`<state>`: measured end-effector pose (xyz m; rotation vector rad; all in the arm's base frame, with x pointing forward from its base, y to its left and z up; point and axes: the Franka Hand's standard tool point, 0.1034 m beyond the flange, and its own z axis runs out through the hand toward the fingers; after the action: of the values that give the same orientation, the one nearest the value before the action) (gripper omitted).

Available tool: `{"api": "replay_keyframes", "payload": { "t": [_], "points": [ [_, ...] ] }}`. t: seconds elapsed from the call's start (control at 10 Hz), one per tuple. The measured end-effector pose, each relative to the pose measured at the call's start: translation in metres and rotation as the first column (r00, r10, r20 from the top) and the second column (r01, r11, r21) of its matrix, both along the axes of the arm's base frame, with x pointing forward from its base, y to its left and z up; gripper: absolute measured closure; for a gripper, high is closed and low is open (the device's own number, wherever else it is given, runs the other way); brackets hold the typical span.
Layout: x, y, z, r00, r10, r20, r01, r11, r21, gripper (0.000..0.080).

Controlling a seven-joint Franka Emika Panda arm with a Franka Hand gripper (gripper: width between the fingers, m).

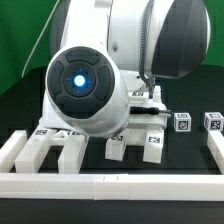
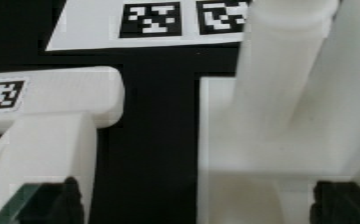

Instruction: Assemble chair

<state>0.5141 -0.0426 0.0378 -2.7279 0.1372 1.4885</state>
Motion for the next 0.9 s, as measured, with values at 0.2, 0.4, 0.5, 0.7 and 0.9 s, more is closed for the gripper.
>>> {"api": "replay_keyframes", "payload": {
  "t": [0.2, 0.4, 0.5, 0.7, 0.9],
  "points": [
    [0.0, 0.0, 0.0, 1.0, 0.0, 0.0, 0.0, 1.0, 0.0, 0.0151],
    [0.013, -0.004, 0.007, 0.999, 0.005, 0.044, -0.005, 1.0, 0.002, 0.0151],
    [0.024, -0.008, 0.015, 0.998, 0.004, 0.069, -0.005, 1.0, 0.004, 0.0151],
    [0.047, -0.013, 0.014, 0.955, 0.043, 0.295, -0.05, 0.999, 0.016, 0.0151],
    [0.054, -0.029, 0.036, 0.917, 0.028, 0.398, -0.038, 0.999, 0.018, 0.0151]
  ]
}}
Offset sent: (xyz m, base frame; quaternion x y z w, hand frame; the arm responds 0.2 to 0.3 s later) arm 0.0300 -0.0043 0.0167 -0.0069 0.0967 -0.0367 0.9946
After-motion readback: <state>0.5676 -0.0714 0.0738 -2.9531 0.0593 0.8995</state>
